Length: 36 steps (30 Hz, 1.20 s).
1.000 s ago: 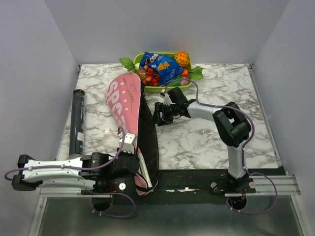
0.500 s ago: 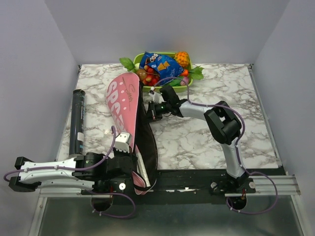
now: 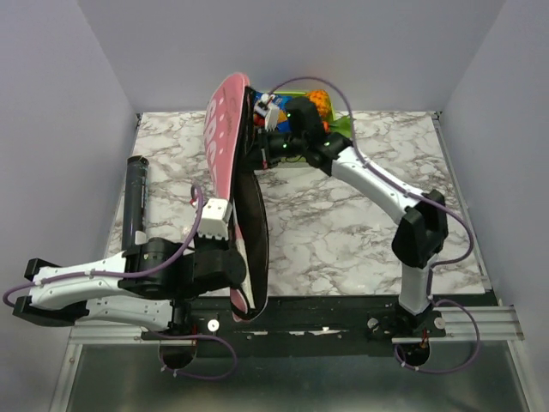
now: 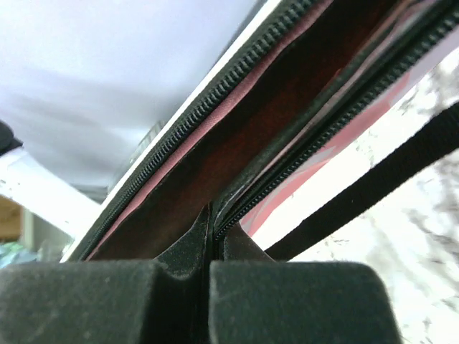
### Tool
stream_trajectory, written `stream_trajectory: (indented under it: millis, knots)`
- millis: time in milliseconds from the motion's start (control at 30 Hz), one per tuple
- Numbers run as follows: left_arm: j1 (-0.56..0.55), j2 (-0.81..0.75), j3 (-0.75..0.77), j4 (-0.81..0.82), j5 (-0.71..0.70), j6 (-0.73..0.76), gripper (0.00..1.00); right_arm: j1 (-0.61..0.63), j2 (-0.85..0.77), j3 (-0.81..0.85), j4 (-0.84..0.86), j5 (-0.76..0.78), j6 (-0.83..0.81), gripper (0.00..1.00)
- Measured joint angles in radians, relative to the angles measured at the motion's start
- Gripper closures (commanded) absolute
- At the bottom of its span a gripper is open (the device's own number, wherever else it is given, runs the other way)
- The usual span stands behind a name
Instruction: Pack up the badminton gear
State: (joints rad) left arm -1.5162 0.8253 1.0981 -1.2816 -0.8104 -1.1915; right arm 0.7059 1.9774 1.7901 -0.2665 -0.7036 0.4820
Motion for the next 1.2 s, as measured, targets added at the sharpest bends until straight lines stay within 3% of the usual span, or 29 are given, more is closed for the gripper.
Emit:
stream_trajectory:
  millis: [133,267,333,467,533,667,967,1200]
  knots:
    - [-0.004,0.180,0.282,-0.058,-0.061,0.061,1.00,-0.010,-0.130,0.068,-0.106,0.114,-0.067,0.99]
    - [-0.005,0.285,0.454,-0.062,-0.100,0.137,1.00,-0.023,-0.283,0.033,-0.170,0.275,-0.117,0.99]
    - [0.029,0.272,0.430,-0.039,-0.103,0.197,1.00,-0.030,-0.374,-0.064,-0.167,0.358,-0.131,0.99]
    - [0.206,0.218,0.338,-0.038,-0.068,0.319,1.00,-0.066,-0.480,-0.218,-0.209,0.423,-0.125,0.99]
    - [0.238,0.163,0.272,0.039,-0.057,0.377,1.00,-0.068,-0.537,-0.332,-0.226,0.455,-0.124,0.99]
    - [0.371,0.082,0.163,0.105,0.054,0.468,1.00,-0.079,-0.556,-0.387,-0.331,0.462,-0.122,0.99]
    - [0.398,0.125,0.086,0.280,0.138,0.623,1.00,-0.109,-0.711,-0.526,-0.351,0.544,-0.072,0.99]
    - [0.414,0.175,0.009,0.388,0.191,0.746,1.00,-0.111,-0.783,-0.725,-0.352,0.608,0.147,0.99]
